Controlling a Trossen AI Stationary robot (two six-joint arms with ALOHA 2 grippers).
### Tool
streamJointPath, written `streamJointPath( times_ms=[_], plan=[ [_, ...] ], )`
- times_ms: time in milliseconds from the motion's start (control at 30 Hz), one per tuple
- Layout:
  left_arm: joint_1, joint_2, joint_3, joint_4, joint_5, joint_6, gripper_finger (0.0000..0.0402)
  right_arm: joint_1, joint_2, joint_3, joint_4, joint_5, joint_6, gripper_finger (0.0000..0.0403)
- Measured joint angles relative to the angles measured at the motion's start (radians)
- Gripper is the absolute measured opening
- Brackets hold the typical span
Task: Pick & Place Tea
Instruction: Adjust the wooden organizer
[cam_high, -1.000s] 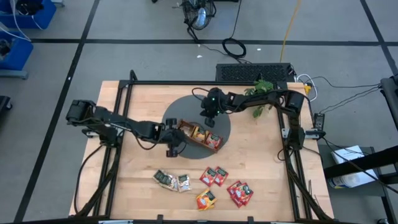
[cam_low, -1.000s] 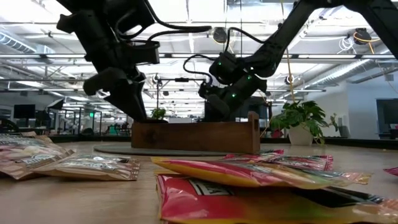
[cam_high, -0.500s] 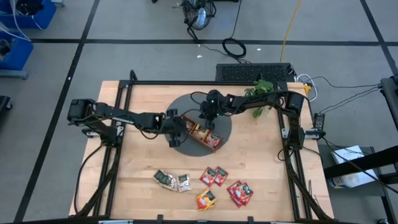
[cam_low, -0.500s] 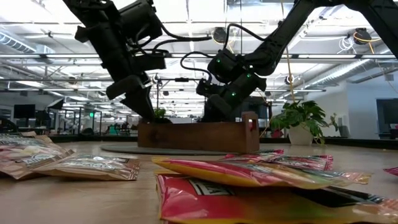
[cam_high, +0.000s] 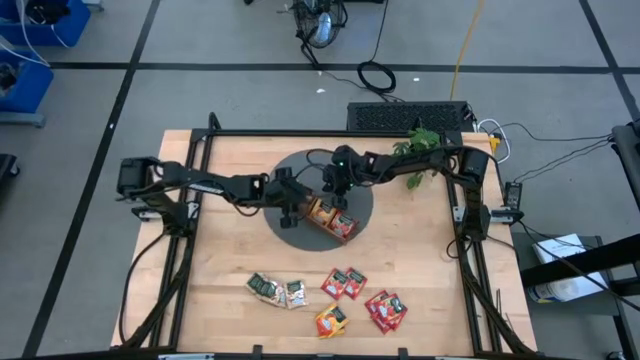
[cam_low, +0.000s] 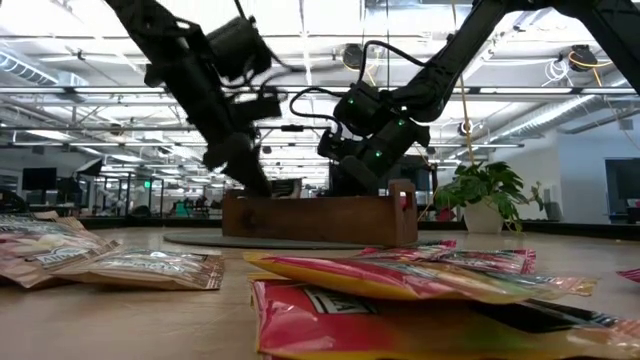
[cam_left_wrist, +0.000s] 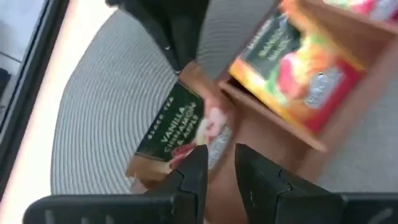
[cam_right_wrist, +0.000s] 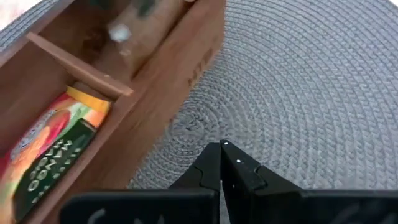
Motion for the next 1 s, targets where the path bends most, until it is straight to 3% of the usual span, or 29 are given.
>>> streamJointPath(
  times_ms=[233, 433, 600, 767, 1000],
  plan=[
    [0.006, 0.029, 0.003, 0.035, -0.066, 0.060, 0.0088, 0.010, 0.000, 0.000, 0.023, 0.001, -0.017, 0.0000],
    [-0.063, -0.065, 0.012, -0.032, -0.111, 0.057, 0.0088, 0.013, 0.000, 0.000, 0.026, 0.000, -0.055, 0.0000],
    [-0.120, -0.160, 0.010, -0.104, -0.155, 0.004, 0.0088, 0.027, 0.000, 0.000, 0.033, -0.079, -0.095, 0.0000],
    [-0.147, -0.219, 0.011, -0.208, -0.217, -0.088, 0.0088, 0.053, 0.000, 0.000, 0.037, -0.078, -0.119, 0.0000],
    [-0.131, -0.210, 0.011, -0.329, -0.308, -0.209, 0.0088, 0.092, 0.000, 0.000, 0.053, -0.053, -0.150, 0.0000]
  ],
)
